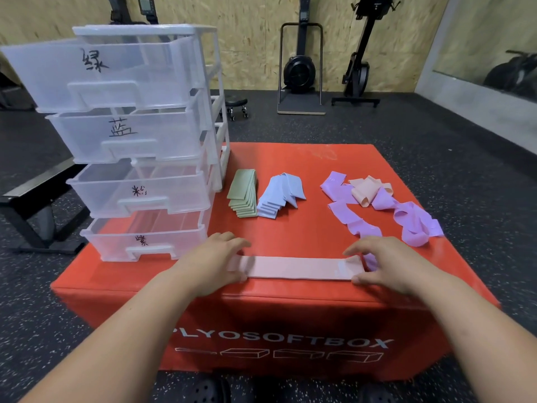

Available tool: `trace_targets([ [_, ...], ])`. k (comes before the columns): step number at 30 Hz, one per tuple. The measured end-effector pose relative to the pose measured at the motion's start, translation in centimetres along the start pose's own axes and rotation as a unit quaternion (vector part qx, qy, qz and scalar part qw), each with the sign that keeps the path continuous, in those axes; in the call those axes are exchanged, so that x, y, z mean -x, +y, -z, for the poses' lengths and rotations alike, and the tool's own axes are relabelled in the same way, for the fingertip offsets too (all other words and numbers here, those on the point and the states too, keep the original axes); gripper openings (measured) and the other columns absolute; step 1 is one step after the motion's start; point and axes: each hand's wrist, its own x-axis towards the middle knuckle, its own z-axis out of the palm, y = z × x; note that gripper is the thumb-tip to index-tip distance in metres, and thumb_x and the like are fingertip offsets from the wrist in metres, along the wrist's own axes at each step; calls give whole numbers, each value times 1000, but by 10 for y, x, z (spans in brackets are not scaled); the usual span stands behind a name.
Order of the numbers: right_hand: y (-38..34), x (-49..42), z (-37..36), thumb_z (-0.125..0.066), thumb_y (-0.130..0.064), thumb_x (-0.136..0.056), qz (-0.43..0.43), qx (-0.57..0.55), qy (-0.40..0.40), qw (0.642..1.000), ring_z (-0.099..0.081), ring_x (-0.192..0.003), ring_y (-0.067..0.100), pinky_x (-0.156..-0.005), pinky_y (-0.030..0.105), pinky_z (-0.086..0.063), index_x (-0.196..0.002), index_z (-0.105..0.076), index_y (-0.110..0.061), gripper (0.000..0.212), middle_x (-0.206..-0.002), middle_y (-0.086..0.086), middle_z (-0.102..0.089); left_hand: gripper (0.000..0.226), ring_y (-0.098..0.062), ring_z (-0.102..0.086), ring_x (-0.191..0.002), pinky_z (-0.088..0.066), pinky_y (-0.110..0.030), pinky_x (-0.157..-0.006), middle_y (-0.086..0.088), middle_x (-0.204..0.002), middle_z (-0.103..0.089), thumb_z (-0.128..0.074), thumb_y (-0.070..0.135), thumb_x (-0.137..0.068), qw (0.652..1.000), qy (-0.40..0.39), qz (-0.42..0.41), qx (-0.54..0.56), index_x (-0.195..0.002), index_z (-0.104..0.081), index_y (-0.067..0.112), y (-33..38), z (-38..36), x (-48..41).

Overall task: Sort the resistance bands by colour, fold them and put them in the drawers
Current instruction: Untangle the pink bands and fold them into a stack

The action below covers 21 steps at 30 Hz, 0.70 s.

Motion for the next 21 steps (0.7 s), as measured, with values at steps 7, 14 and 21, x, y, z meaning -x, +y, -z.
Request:
trace_targets([
  [7, 15, -24, 15, -75, -53, -87, -10, -27, 69, 997, -57, -123, 4, -105, 35, -46, -122, -68, -43, 37, -130, -22, -61, 62, -13, -52, -126, -49, -35, -105, 12, -132, -57, -69, 62, -92, 998, 28, -31, 38, -147, -55, 37, 26, -5, -37],
  [14, 47, -69, 11, -68, -51, -93, -117, -22, 97, 988, -44, -141, 23, -112, 44, -40, -146, -55, -31, 59, -153, -1, -48, 58, -13, -51, -129, -48, -36, -105, 13, -137, -55, -70, 55, -94, 997, 23, -54, 59, -146, -55, 36, 63, -23, -89],
  [21, 51, -116, 0, -56, -52, -100, -149, -16, 96, 984, -28, -146, 33, -113, 50, -37, -154, -46, -37, 57, -166, 2, -27, 55, -17, -49, -124, -46, -35, -103, 11, -135, -53, -67, 55, -95, 998, 14, -64, 24, -145, -54, 36, 80, -45, -127],
])
